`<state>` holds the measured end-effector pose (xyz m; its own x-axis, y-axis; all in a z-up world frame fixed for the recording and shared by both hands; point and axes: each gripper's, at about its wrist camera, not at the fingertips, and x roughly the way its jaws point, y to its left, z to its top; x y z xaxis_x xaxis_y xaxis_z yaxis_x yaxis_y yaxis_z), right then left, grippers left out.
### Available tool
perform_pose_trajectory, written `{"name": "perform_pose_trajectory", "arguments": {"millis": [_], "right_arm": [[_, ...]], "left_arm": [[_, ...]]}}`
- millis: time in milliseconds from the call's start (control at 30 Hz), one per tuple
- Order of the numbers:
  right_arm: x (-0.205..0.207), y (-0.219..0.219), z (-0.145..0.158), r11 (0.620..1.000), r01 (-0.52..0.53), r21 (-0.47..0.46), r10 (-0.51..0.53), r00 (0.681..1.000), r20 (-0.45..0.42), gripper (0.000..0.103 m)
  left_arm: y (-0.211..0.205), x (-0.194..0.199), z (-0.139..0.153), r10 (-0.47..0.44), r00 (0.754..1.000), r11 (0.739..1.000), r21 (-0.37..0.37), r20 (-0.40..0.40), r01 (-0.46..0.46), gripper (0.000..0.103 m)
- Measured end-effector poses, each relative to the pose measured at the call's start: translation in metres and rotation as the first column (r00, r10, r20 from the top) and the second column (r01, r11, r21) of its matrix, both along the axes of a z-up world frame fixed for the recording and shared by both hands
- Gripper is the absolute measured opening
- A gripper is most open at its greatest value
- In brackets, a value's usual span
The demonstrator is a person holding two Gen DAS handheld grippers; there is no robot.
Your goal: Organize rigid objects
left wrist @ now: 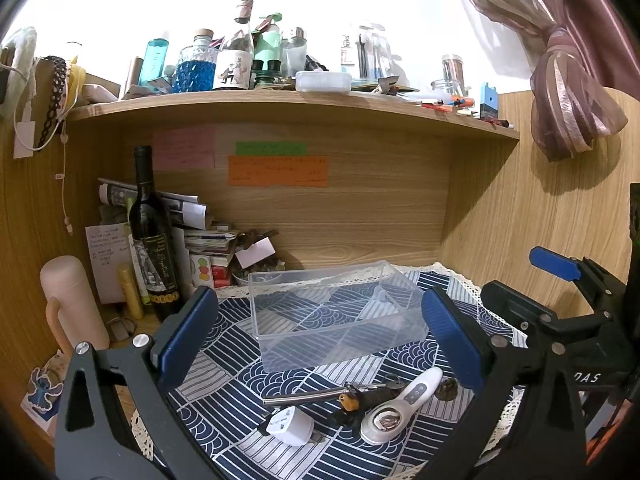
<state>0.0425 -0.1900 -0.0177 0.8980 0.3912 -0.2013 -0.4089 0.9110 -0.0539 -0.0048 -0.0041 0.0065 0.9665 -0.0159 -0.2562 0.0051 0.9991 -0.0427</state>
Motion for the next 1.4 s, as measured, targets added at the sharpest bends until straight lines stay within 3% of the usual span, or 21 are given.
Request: {"name": "perform_pose_trajectory", "arguments": {"millis": [1400], "right_arm": [[-0.0014, -0.003, 0.0017, 1.0, -0.006, 0.025, 0.006, 1.0, -0.001, 0.103]], "left_arm": [[-0.0031, -0.0025, 0.0019, -0.02, 1.0, 1.0, 0.001, 0.008, 0.02, 0.103]]}}
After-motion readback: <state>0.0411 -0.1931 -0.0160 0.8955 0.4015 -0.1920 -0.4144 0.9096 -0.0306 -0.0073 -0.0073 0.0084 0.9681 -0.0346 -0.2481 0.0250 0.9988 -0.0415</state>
